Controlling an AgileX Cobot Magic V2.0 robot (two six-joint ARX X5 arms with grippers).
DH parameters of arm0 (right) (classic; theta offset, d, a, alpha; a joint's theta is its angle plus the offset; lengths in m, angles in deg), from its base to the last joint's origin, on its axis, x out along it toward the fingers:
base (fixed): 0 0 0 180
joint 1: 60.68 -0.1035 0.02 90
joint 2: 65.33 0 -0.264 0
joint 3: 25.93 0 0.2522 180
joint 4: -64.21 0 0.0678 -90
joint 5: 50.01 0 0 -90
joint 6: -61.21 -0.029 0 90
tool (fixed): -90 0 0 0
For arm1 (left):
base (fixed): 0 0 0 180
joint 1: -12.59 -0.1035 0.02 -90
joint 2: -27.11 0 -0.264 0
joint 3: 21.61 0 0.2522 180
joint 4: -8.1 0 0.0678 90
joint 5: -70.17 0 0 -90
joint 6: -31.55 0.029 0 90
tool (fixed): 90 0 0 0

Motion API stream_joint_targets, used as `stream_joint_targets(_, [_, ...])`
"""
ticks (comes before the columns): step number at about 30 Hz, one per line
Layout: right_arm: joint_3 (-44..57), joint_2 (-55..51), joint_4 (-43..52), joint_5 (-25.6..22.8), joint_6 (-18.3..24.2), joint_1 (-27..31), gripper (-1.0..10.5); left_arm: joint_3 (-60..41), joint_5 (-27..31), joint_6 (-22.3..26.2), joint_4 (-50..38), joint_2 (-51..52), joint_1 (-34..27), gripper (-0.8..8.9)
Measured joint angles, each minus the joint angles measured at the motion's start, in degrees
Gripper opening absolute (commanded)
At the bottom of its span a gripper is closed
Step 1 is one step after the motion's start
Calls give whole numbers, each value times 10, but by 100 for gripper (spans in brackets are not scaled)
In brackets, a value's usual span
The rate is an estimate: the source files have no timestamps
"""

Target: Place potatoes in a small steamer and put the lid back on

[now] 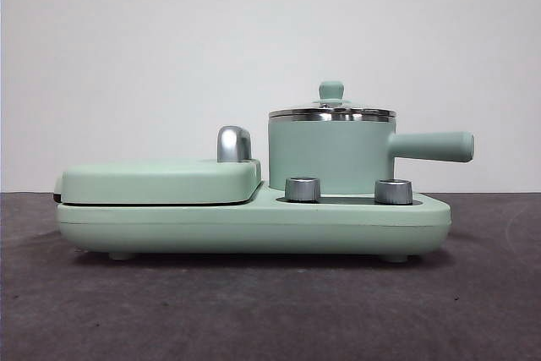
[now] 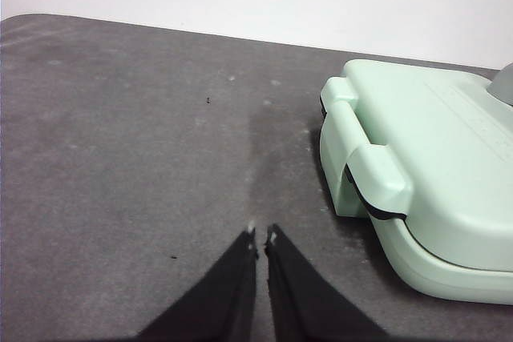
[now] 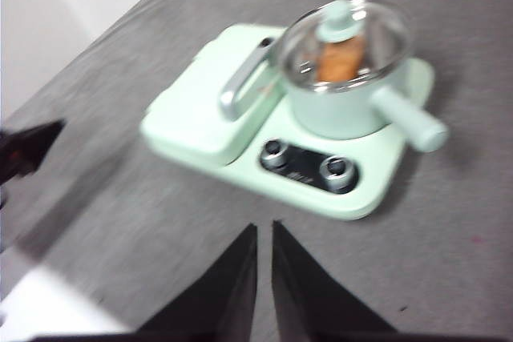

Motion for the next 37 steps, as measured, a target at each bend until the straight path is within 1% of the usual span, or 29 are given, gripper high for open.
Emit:
stream_joint_targets(4, [55,-19,50,-6,2,71,27,0,0,0,0,0,0,24])
stream_joint_targets(7, [130,-49,116,-40,10,127,27,0,0,0,0,0,0,24])
stream_joint_targets(11, [256,-113,234,-77,38,195,27,0,0,0,0,0,0,24])
stream_joint_targets(15, [386,-183,349,-90,65,240,27,0,0,0,0,0,0,24])
stream_joint_targets(18, [466,-223,411,-90,73,255,27,0,0,0,0,0,0,24])
stream_joint_targets(23, [552,-257,489,-90,85,262,27,0,0,0,0,0,0,24])
stream_joint_targets(28, [598,-266,498,-90,94,263,27,0,0,0,0,0,0,24])
stream_joint_targets(31, [600,-264,489,-90,120,263,27,0,0,0,0,0,0,24])
stream_joint_targets(34, [600,-266,489,-86,155,264,27,0,0,0,0,0,0,24])
stream_joint_targets(37, [600,-266,489,-85,167,270,27,0,0,0,0,0,0,24])
